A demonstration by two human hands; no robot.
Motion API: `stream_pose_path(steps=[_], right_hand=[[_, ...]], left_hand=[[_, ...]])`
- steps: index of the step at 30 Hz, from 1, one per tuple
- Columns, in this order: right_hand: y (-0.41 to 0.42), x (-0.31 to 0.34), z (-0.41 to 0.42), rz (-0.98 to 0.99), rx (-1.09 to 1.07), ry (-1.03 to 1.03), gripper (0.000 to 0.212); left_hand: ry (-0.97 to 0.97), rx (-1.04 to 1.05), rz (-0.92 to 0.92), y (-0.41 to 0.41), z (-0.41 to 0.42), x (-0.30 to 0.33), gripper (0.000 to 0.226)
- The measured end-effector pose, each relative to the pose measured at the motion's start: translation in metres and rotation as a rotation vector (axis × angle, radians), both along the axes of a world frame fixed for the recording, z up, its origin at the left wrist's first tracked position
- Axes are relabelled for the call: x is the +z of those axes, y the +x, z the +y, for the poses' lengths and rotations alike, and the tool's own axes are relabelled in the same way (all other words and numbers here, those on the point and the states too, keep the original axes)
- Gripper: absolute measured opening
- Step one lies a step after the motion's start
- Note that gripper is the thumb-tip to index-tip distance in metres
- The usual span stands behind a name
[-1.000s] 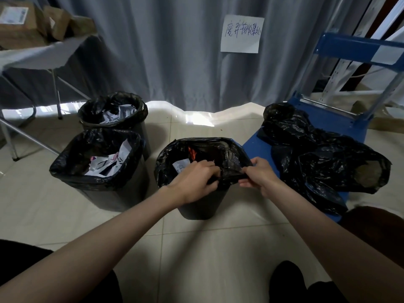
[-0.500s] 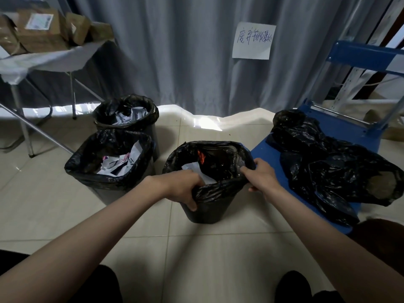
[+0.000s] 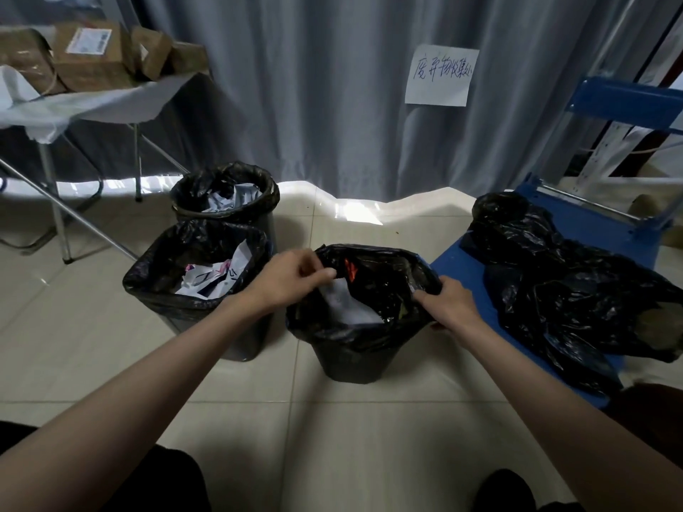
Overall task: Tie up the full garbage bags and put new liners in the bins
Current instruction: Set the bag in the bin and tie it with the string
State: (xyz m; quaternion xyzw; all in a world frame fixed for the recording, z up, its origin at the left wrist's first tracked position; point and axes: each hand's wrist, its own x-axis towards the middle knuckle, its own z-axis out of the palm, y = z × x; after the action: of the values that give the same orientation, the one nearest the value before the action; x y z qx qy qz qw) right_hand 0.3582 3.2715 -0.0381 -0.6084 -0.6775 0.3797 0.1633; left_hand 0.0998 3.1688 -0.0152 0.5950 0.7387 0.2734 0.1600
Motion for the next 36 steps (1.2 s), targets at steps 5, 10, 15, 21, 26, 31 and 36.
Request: stream_pose_path(steps=[5,10,15,21,26,31,36], right_hand=[[-0.003,-0.007,0.004,-0.065,-0.011,0.053,0.031],[-0.006,-0.011,0.005,-0.052,-0.020,0.074,0.025],[-0.007,-0.013,0.007,-0.021,-0.004,0.091,0.012],[-0.010,-0.011,0.012,-0.094,-0.010,0.169,0.009],[-0.014,-0.010,0.010,-0.101,-0.023,0.166,0.037],[-0.020,-0.007,0.016,-0.028,-0.025,0.177,0.032],[-0.018,0.002,0.025,-0.001,-0.042,0.184,0.016]], left_hand=[[-0.208,0.351,-0.046,-0.026,0.003,-0.031,0.061],[-0.368,0.415,-0.517,-0.021,-0.002,-0.033,0.033],[-0.289,0.401,-0.570,-0.022,-0.002,-0.021,0.012],[-0.198,0.362,-0.341,-0.029,0.006,-0.010,0.025],[-0.195,0.265,-0.386,-0.021,0.009,-0.003,0.063],[-0.097,0.332,-0.309,-0.023,0.020,-0.014,0.031],[0.029,0.348,-0.168,-0.020,0.027,0.003,0.025]])
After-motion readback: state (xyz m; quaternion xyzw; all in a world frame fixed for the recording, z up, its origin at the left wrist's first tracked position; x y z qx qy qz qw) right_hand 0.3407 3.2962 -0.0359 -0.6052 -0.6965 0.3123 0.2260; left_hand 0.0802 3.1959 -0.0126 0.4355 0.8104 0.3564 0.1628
